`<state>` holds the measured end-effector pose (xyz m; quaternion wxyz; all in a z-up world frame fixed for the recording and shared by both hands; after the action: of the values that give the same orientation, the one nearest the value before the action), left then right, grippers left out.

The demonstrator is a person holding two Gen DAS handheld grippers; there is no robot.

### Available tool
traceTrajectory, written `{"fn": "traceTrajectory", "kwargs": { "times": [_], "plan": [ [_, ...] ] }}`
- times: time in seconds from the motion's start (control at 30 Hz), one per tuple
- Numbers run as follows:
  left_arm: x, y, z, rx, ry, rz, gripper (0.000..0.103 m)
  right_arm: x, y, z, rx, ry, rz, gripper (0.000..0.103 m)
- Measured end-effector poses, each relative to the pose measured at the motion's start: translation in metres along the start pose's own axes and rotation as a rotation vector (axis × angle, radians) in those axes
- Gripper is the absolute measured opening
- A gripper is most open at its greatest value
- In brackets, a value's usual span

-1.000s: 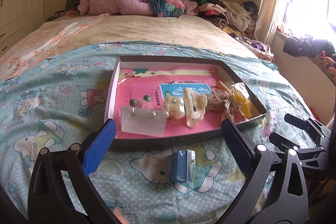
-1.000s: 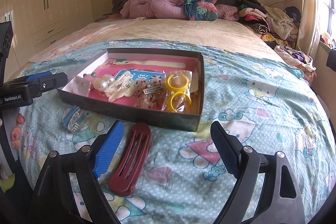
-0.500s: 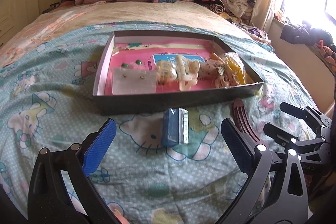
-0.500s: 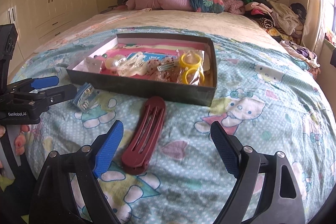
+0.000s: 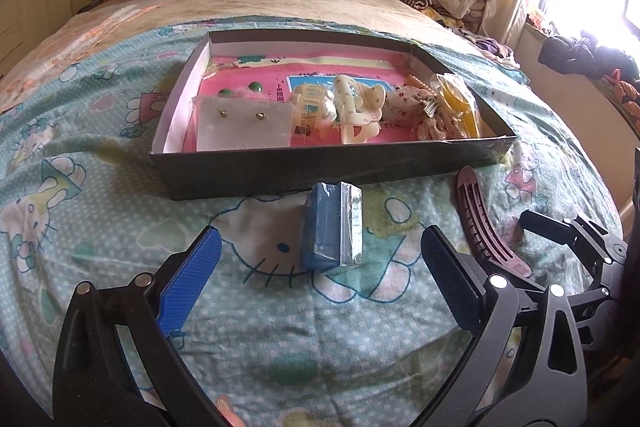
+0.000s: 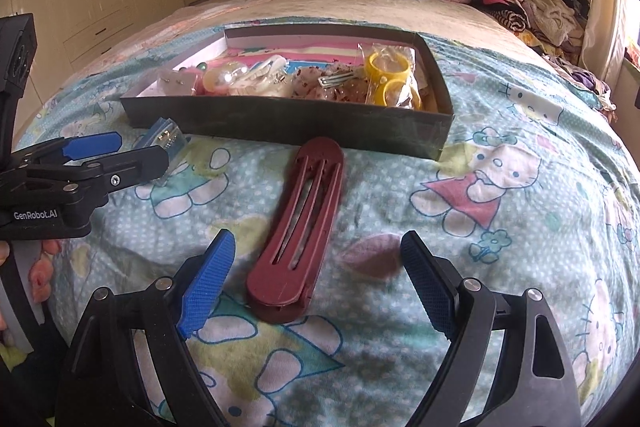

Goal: Organize jewelry
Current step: 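Grasp the maroon hair clip with the right tool while the left tool grasps the blue packet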

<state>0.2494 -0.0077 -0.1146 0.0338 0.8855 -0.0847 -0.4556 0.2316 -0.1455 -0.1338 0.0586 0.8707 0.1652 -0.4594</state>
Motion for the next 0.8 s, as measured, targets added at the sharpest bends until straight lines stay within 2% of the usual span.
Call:
{"fn": "traceTrajectory", "kwargs": {
  "times": [0.17, 0.27, 0.37, 0.47, 0.53, 0.57, 0.63, 0.67, 0.8],
  "plan": [
    [0.006, 0.000, 0.000, -0.005, -0.012, 0.006, 0.091, 0.011, 0.000, 0.002, 0.010, -0.022, 0.020, 0.082],
    [0.008, 0.001, 0.000, -0.005, -0.016, 0.009, 0.091, 0.013, -0.002, 0.002, 0.001, -0.020, 0.020, 0.077],
    [0.010, 0.002, 0.000, -0.007, -0.021, 0.015, 0.085, 0.014, -0.005, 0.003, -0.004, -0.019, 0.010, 0.070],
    [0.013, 0.004, 0.002, -0.002, -0.031, 0.017, 0.076, 0.014, -0.009, 0.004, -0.024, -0.016, 0.000, 0.060],
    [0.014, 0.006, 0.003, 0.003, -0.038, 0.022, 0.066, 0.014, -0.013, 0.005, -0.040, -0.016, -0.009, 0.048],
    [0.015, 0.007, 0.003, 0.007, -0.042, 0.022, 0.063, 0.013, -0.016, 0.005, -0.049, -0.014, -0.016, 0.045],
    [0.016, 0.010, 0.004, 0.016, -0.050, 0.029, 0.051, 0.013, -0.021, 0.006, -0.060, -0.014, -0.027, 0.036],
    [0.017, 0.011, 0.005, 0.020, -0.054, 0.029, 0.048, 0.012, -0.022, 0.006, -0.064, -0.013, -0.029, 0.034],
    [0.018, 0.014, 0.008, 0.034, -0.062, 0.027, 0.019, 0.009, -0.025, 0.006, -0.075, -0.009, -0.038, 0.031]
  ]
}}
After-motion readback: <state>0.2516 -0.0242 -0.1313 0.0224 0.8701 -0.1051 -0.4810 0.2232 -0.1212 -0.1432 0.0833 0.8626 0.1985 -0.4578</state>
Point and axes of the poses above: each gripper's, at about its wrist camera, not at the fingertips, and x roughly the way its jaws point, y to its right, z to its underside, the point moved 9 cm from there along x, roughly the way its jaws point, and after that the axes turned 7 degrees about -y, right-handed, at the moved point
